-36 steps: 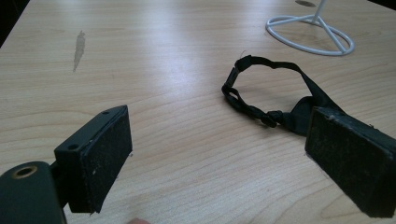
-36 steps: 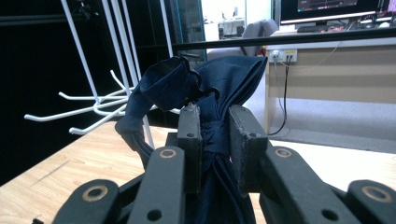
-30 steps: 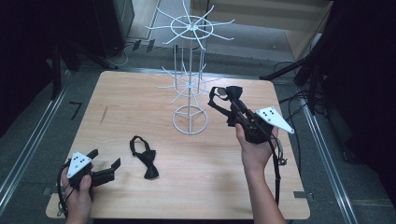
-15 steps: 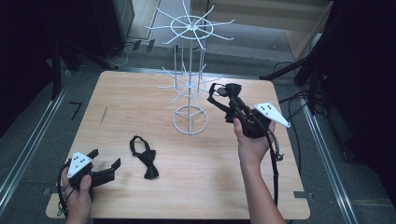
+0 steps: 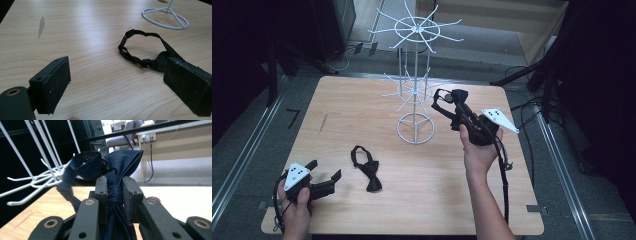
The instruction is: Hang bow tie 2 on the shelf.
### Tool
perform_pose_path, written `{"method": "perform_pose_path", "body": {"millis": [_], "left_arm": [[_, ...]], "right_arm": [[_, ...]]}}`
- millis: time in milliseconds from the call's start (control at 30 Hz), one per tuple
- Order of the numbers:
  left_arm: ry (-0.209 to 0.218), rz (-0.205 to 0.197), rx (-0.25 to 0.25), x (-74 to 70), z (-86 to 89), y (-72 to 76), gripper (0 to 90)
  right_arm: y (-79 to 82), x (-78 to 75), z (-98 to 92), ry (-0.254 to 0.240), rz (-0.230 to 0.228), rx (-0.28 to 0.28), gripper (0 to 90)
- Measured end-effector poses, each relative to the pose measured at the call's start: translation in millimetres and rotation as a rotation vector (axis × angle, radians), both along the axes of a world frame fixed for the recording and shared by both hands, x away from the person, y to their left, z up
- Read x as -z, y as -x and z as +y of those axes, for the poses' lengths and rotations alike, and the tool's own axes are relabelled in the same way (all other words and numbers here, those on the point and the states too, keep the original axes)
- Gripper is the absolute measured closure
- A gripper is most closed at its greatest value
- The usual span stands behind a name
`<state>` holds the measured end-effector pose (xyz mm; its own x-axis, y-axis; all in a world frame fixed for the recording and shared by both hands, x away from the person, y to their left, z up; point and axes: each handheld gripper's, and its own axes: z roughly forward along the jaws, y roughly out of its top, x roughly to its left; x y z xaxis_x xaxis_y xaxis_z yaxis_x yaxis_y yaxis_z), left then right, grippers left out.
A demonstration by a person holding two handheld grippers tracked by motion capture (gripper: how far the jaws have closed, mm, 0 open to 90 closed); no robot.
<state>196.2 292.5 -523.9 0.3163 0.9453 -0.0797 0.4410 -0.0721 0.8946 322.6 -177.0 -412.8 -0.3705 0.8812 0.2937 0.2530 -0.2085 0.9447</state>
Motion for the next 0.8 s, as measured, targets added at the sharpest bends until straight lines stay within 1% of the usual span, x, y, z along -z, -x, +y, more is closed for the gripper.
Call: {"method": "perform_pose_path", "body": {"millis": [33, 100, 433, 633, 733, 767, 800], "left_arm": [[0.000, 0.000, 0.000, 0.0, 0.0, 0.0, 8.1], [-0.002, 0.000, 0.000, 0.0, -0.2, 0.0, 8.1], [-0.002, 0.001, 0.000, 0.0, -0.2, -0.1, 8.1], [-0.002, 0.001, 0.000, 0.0, -0.1, -0.1, 8.1], [-0.005, 0.002, 0.003, -0.1, -0.2, -0.1, 8.1], [-0.005, 0.002, 0.003, -0.1, -0.2, -0.1, 8.1], [-0.006, 0.001, 0.003, -0.1, -0.2, -0.2, 8.1]], "right_arm": [[0.0, 0.0, 0.0, 0.000, 0.000, 0.000, 76.8], [1.1, -2.3, -0.5, 0.003, -0.020, -0.005, 76.7], [-0.2, -10.8, -0.2, 0.000, -0.036, -0.007, 76.7], [-7.1, -13.2, 1.9, 0.003, -0.023, 0.007, 76.7], [-14.6, -10.0, 2.5, -0.002, 0.002, 0.017, 76.7], [-14.6, -10.0, 2.5, -0.002, 0.002, 0.017, 76.7], [-17.9, -7.9, 2.7, -0.010, 0.015, 0.019, 76.7]]}}
